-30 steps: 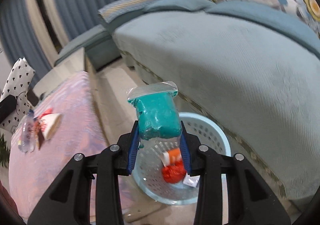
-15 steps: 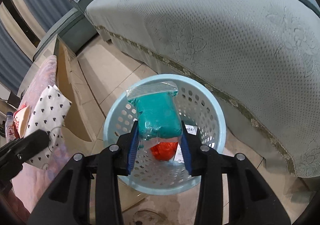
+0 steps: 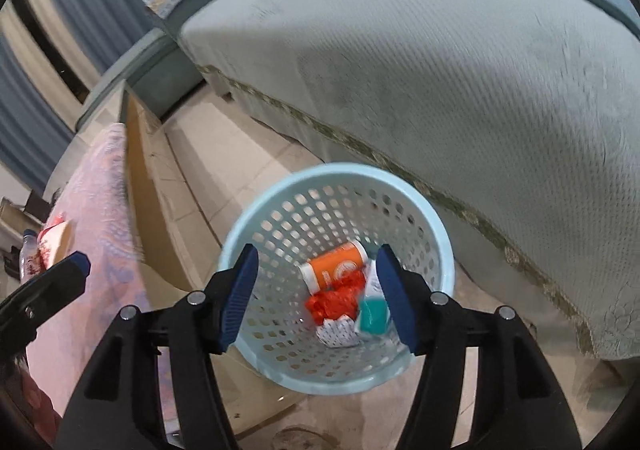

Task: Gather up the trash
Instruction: 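Move both tools back to the table toward the bottle and white cup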

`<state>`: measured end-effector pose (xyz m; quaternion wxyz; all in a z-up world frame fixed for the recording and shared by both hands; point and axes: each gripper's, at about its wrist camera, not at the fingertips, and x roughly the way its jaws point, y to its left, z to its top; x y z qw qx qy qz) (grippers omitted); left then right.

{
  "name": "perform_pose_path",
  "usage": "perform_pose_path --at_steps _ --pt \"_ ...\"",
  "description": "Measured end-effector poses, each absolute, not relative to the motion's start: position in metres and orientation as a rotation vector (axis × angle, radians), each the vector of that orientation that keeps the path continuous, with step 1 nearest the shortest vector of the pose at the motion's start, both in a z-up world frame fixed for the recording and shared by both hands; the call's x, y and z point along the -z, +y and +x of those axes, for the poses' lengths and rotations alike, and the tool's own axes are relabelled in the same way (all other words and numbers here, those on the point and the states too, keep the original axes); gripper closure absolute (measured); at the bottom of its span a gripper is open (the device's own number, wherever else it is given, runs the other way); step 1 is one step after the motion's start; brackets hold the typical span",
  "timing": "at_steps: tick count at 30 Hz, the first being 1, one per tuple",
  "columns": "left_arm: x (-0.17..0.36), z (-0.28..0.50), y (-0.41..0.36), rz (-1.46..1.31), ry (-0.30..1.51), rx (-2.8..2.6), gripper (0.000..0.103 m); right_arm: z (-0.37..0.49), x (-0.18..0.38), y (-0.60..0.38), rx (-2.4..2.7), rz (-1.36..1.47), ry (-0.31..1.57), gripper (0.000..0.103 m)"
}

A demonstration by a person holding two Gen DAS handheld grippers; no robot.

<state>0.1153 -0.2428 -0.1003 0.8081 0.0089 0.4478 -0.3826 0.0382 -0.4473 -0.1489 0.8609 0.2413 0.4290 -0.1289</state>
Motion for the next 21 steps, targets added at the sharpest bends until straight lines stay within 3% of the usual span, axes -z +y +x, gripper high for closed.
perform_pose_path --at_steps 7,13,21 --pt "0.039 0.107 -0.187 -0.01 0.798 0.758 0.05 0.049 0.089 -0.391 0.149 0.379 0.76 0.045" --pt "0.006 0.112 -0.09 -0.048 0.658 0.528 0.047 0.073 0.051 -0.309 -0.006 0.245 0.662 0.045" --pt "0.011 0.121 0.015 -0.091 0.593 0.242 0.039 0.121 0.059 -0.201 -0.12 0.073 0.683 0.045"
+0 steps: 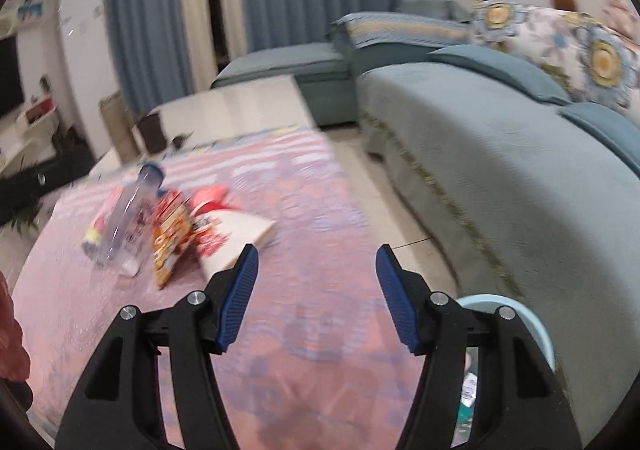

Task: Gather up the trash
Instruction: 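Move both tools back to the table toward the bottle and white cup, then grasp the clear plastic bottle with the left tool while the right tool grasps the white-red cup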

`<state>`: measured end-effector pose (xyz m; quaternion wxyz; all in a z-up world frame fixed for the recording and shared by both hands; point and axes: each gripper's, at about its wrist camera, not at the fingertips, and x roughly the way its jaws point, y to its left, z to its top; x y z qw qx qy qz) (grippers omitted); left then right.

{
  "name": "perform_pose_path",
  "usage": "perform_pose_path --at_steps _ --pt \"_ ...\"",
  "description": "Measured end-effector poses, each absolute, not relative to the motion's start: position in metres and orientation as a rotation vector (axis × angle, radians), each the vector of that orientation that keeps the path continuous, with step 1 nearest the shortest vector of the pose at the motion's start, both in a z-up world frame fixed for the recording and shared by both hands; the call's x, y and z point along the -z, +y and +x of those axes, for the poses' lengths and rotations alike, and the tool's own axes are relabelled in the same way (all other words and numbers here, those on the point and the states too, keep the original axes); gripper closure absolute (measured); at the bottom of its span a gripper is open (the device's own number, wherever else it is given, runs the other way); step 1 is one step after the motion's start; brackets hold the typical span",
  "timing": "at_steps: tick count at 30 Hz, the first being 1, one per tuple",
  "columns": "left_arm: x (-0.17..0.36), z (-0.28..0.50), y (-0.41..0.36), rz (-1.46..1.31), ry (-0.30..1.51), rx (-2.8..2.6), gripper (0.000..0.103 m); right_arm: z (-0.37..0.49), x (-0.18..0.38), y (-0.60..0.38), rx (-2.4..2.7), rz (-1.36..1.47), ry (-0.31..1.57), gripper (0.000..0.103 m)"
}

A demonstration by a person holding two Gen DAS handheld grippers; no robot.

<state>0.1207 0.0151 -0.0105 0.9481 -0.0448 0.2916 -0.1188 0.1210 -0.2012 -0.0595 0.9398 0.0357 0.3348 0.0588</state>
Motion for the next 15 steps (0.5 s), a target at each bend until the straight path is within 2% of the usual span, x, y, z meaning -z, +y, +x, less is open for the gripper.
perform_pose_path --at_steps 3,11,15 --pt "0.027 0.135 0.043 -0.093 0.623 0.135 0.039 0.141 0.07 -0.178 -0.167 0.055 0.724 0.045" --pt "0.076 0.175 0.056 -0.088 0.749 0.073 0.041 0.197 0.09 -0.149 -0.229 0.044 0.799 0.045" --pt "0.091 0.184 0.063 -0.121 0.783 0.059 0.049 0.217 0.104 -0.146 -0.24 0.04 0.839 0.045"
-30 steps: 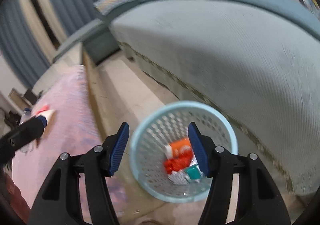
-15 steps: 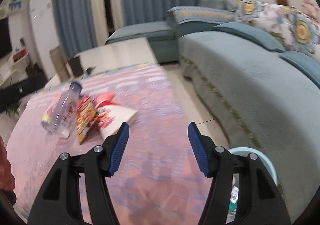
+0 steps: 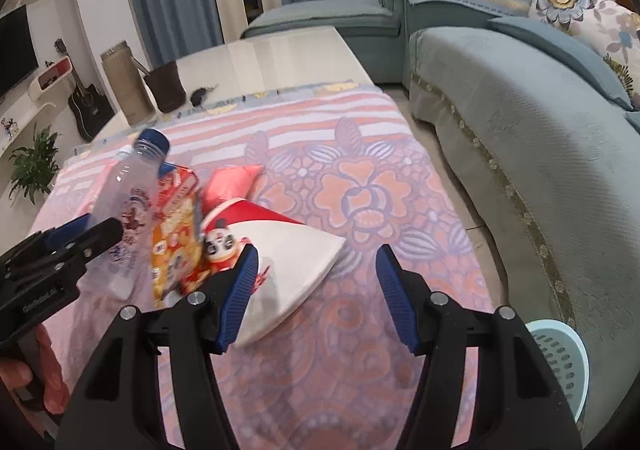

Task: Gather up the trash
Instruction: 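Grasp the clear plastic bottle with the left tool while the right tool grasps the white-red cup, then carry the bottle and white-red cup over the basket and open both tools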

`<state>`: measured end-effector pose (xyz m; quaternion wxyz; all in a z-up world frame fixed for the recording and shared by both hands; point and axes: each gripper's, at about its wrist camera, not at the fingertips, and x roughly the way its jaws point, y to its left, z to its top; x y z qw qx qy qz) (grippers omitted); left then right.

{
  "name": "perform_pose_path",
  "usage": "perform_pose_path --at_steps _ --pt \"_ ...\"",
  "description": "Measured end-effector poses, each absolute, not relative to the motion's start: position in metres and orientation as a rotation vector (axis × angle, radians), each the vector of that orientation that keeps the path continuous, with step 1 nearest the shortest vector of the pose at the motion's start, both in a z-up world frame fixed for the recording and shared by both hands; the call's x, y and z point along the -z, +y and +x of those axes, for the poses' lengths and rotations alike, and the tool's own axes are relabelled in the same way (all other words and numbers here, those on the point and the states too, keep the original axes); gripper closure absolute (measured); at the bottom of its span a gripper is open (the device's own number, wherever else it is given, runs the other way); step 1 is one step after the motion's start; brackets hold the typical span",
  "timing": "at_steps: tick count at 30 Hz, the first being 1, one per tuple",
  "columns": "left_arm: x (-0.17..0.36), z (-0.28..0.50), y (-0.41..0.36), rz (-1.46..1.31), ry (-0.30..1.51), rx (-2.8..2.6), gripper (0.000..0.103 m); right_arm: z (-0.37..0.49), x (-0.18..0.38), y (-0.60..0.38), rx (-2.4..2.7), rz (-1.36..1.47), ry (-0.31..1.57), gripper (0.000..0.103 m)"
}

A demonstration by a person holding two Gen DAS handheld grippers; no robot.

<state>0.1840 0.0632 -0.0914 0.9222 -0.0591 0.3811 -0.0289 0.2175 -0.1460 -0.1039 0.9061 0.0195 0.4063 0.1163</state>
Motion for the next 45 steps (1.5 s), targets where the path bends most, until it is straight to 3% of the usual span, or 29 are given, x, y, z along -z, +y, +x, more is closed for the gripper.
perform_pose_path --at_steps 4,7,16,19,22,24,27,28,36,45 --pt "0.101 0.185 0.066 -0.144 0.787 0.069 0.049 0.229 0.113 -0.146 -0.275 0.079 0.861 0.045" --pt "0.112 0.189 0.067 -0.157 0.808 0.079 0.051 0.237 0.118 -0.15 -0.301 0.135 0.891 0.037" --pt "0.125 0.189 0.077 -0.242 0.823 0.121 0.056 0.248 0.127 -0.151 -0.429 0.275 0.935 0.035" --pt "0.126 0.189 0.078 -0.25 0.819 0.122 0.057 0.249 0.125 -0.14 -0.459 0.266 0.941 0.027" --pt "0.126 0.187 0.081 -0.27 0.812 0.128 0.057 0.25 0.123 -0.125 -0.476 0.243 0.945 0.025" --pt "0.125 0.187 0.081 -0.274 0.808 0.127 0.057 0.251 0.124 -0.117 -0.492 0.233 0.952 0.032" --pt "0.125 0.187 0.082 -0.28 0.801 0.136 0.058 0.243 0.125 -0.103 -0.558 0.21 0.966 0.056" --pt "0.124 0.186 0.082 -0.285 0.793 0.139 0.058 0.236 0.122 -0.096 -0.559 0.171 0.95 0.068" --pt "0.118 0.166 0.077 -0.31 0.762 0.191 0.059 0.184 0.098 -0.101 -0.418 0.045 0.816 0.069" --pt "0.083 0.123 0.021 -0.305 0.721 0.412 0.059 0.123 0.068 -0.171 -0.237 0.037 0.711 0.069"
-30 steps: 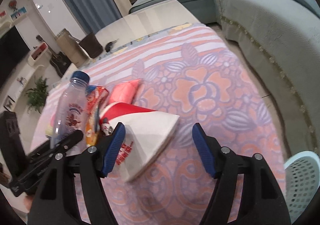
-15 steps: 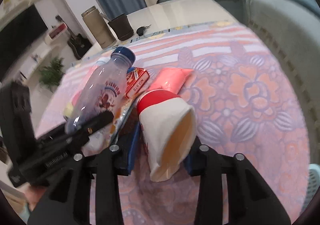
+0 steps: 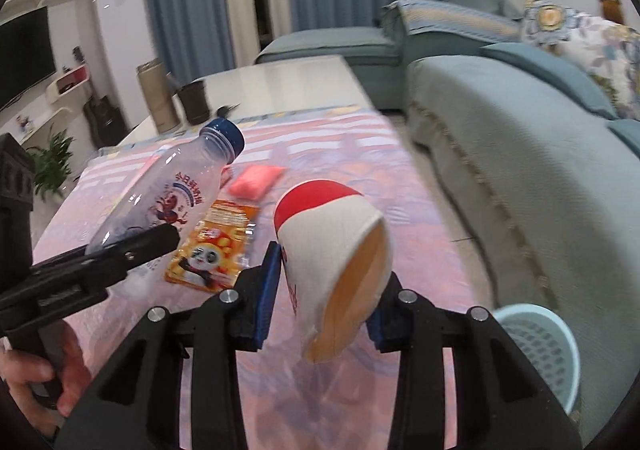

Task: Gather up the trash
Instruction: 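Carry the bottle and white-red cup over the basket and open both tools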

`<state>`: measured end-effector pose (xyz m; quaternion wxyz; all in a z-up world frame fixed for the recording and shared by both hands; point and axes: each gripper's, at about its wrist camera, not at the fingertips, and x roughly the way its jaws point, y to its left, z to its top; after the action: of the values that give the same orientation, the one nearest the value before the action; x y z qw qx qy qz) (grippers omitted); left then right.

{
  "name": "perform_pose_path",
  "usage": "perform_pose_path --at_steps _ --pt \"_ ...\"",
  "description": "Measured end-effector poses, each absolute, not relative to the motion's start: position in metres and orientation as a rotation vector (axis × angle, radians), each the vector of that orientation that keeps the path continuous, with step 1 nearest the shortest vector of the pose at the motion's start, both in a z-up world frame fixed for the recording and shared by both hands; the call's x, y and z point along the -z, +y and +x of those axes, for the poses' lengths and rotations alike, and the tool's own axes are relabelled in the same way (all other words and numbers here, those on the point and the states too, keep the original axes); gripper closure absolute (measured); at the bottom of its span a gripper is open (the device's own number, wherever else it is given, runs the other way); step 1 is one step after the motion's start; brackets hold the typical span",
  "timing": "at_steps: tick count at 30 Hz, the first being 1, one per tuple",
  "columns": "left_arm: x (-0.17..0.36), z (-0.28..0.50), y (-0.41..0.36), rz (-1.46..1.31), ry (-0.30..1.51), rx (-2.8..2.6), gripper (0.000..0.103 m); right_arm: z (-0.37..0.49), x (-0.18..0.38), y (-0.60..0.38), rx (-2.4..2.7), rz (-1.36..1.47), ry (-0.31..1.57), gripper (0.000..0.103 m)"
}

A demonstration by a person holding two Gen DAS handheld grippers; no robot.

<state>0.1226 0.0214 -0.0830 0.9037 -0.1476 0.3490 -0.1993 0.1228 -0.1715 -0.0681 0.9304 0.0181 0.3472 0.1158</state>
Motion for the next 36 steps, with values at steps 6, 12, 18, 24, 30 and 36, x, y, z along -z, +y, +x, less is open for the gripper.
perform_pose_path --at_steps 6,12,18,24,30,36 --pt "0.059 0.106 -0.045 -0.215 0.71 0.551 0.059 0.089 0.044 -0.232 -0.112 0.044 0.658 0.069" --pt "0.047 0.097 -0.117 -0.096 0.715 0.656 0.059 0.062 0.036 -0.305 0.036 0.119 0.646 0.069" --pt "0.062 0.1 -0.177 -0.083 0.806 0.774 0.059 0.041 0.067 -0.372 0.113 0.257 0.68 0.069" --pt "0.099 0.105 -0.227 -0.014 0.889 0.817 0.059 0.042 0.111 -0.409 0.2 0.352 0.783 0.068" --pt "0.139 0.114 -0.24 0.007 0.994 0.813 0.058 0.047 0.149 -0.428 0.255 0.402 0.891 0.066" --pt "0.138 0.124 -0.223 -0.063 0.989 0.797 0.048 0.051 0.165 -0.434 0.278 0.443 0.939 0.054"
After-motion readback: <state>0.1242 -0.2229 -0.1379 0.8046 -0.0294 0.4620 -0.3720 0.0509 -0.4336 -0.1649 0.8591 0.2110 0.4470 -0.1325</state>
